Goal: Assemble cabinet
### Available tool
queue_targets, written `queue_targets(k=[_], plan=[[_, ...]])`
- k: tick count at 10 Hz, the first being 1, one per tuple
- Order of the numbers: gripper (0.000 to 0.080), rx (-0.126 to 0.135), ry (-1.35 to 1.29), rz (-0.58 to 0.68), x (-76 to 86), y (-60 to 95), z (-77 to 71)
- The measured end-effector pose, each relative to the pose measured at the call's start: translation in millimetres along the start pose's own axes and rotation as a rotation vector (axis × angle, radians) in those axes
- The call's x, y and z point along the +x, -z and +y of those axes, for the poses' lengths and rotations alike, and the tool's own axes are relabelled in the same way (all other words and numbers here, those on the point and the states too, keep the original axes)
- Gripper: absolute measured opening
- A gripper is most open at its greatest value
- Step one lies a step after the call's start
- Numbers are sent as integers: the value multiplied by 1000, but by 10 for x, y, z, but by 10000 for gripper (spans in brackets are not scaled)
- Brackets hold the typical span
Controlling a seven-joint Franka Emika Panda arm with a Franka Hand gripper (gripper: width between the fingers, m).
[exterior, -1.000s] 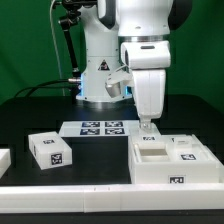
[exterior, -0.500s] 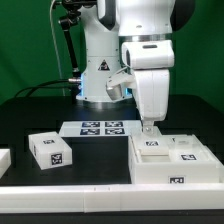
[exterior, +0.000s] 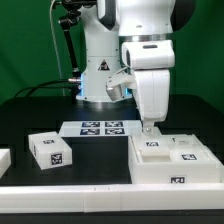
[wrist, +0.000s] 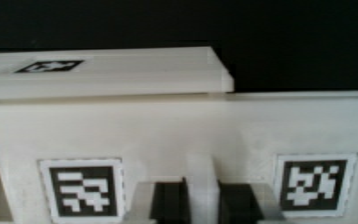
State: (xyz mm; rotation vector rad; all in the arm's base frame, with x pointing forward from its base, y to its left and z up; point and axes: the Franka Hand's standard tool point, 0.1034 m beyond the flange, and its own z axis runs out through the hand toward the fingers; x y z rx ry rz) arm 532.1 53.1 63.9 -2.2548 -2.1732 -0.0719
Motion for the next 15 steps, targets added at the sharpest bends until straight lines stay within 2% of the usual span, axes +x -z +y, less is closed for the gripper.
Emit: queue_targets(k=[3, 6, 8, 11, 12, 13, 14, 15], plan=[[70, 0, 3, 3, -8, -2, 226], [70, -18, -2, 13, 9, -17, 443], [70, 5, -3, 8, 8, -21, 476], [70, 2, -4, 8, 12, -21, 469], [156, 4, -2, 8, 15, -20, 458], [338, 2, -2, 6, 8, 2, 448], [473, -1, 2, 2, 2, 44, 423], [473, -8, 2, -3, -4, 109, 370]])
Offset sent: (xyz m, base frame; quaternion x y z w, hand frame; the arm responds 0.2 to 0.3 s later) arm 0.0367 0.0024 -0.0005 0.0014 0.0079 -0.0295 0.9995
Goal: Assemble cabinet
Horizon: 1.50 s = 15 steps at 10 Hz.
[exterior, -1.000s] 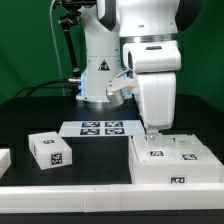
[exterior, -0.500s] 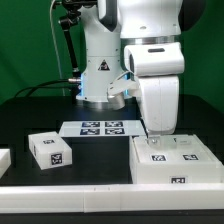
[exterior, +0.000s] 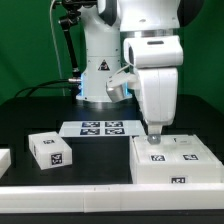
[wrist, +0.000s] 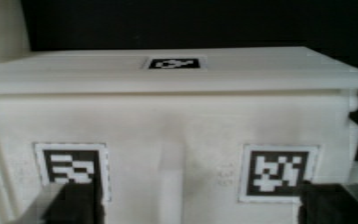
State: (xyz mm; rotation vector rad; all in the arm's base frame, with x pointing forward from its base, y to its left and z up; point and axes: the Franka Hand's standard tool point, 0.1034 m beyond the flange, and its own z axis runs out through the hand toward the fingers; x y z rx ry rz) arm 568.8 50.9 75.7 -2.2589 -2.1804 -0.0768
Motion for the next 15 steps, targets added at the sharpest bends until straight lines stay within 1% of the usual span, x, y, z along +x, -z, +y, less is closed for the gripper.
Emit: queue_targets(k=[1, 2, 3, 4, 5, 6, 7, 8, 9, 15], plan=[[675, -14, -6, -3, 2, 65, -74], [760, -23, -36, -7, -3, 128, -152], [760, -23, -79, -14, -14, 194, -271], [792, -32, -142, -17, -21, 240, -394], [792, -53, -215, -11, 4, 262, -510], [798, -80, -267, 2, 54, 259, -629], [798, -104, -333, 20, 147, 238, -726], [796, -119, -363, 36, 250, 199, -802], [796, -115, -354, 40, 270, 149, -825], [796, -111, -380, 40, 274, 144, -823]])
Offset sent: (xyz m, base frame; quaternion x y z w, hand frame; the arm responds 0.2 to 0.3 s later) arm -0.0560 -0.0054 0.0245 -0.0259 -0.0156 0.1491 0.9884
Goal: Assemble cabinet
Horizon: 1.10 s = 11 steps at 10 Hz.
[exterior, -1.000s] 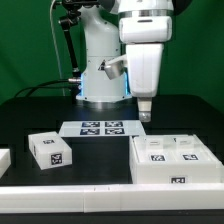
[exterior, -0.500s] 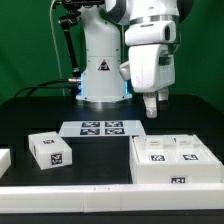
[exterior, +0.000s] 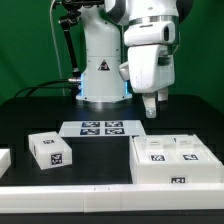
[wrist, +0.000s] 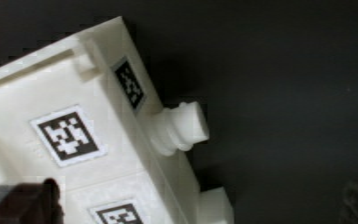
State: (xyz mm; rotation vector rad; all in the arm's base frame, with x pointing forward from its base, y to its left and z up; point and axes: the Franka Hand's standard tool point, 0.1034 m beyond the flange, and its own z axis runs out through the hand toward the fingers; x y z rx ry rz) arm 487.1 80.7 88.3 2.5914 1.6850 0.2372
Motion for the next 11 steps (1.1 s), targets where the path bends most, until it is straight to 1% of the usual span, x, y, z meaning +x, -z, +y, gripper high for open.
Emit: queue_targets(k=[1, 2, 5, 11], plan=[[796, 9, -29, -7, 32, -4, -38], [796, 9, -19, -7, 26, -7, -37], [796, 8, -116, -5, -35, -36, -71], [796, 12, -83, -7, -49, -56, -60]])
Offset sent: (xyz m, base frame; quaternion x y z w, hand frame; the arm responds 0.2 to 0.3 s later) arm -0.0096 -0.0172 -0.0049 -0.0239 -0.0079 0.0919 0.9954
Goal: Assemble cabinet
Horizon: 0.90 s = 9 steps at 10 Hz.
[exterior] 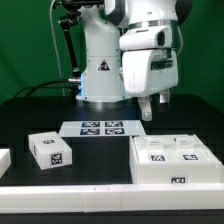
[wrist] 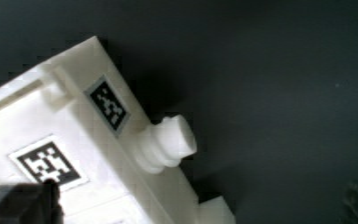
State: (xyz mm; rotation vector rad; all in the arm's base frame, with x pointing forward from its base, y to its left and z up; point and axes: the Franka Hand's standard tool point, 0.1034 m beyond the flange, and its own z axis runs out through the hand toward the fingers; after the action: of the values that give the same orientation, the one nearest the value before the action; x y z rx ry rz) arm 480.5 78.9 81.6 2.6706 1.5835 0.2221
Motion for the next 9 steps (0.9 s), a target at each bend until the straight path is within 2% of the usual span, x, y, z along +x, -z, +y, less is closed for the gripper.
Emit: queue_targets(k=[5, 9], plan=[[796, -3, -88, 6, 32, -4, -37], [796, 12, -503, 12, 155, -17, -116]])
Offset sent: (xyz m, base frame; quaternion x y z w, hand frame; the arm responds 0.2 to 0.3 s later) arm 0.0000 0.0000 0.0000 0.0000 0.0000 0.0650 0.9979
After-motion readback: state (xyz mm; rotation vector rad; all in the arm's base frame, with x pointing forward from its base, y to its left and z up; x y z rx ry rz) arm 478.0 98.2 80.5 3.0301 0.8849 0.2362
